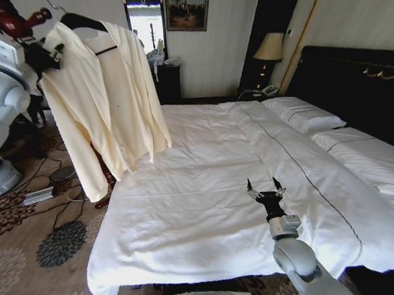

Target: Pick up the clothes from the bed and hang them on the clothes hanger.

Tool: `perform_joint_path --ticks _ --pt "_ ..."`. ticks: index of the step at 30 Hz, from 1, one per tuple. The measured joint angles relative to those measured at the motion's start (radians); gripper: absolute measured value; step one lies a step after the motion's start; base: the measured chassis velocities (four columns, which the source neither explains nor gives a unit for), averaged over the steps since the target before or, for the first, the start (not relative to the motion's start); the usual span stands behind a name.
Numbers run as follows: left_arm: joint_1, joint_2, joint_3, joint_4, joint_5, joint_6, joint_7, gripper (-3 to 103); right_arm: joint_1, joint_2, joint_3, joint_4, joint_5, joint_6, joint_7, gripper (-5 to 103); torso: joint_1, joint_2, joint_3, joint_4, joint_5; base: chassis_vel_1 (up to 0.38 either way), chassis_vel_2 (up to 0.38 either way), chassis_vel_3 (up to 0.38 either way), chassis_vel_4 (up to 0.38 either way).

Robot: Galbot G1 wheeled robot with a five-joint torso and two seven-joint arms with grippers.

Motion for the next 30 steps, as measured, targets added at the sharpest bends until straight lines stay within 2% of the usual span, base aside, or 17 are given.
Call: perform_joint_path --ticks 3,10,17,25,30 --pt "0.022 0.012 -0.029 0.029 0.017 -0.003 -0.001 20 0.006 0.001 -0.005 -0.002 0.000 0.000 0.000 100 0.000 0.000 0.000 0.0003 0.0001 0.000 0.000 0.000 0.000" --pt "0.023 -0.009 -0.032 0.076 0.017 -0.006 0.003 20 0.003 0.005 -0.010 0.001 -0.001 0.000 0.000 100 0.000 0.000 0.000 -0.0011 0.0005 0.000 0.000 0.000 0.000" --pt "-0.011 -0.051 0.016 0.121 0.022 -0.006 0.010 20 -0.018 0.016 0.001 0.014 -0.011 0.002 0.000 100 0.000 0.000 0.000 -0.0007 0.0006 0.000 0.000 0.000 0.000" --pt "-0.033 -0.056 0.053 0.115 0.023 -0.003 0.016 20 -0.011 0.020 0.003 0.016 -0.011 0.004 0.000 100 0.000 0.000 0.000 -0.0004 0.0005 0.000 0.000 0.000 0.000" --pt "-0.007 -0.035 0.043 0.079 -0.019 0.019 0.002 20 -0.009 0.016 0.003 0.016 -0.009 0.004 0.001 100 0.000 0.000 0.000 -0.0004 0.0007 0.000 0.000 0.000 0.000"
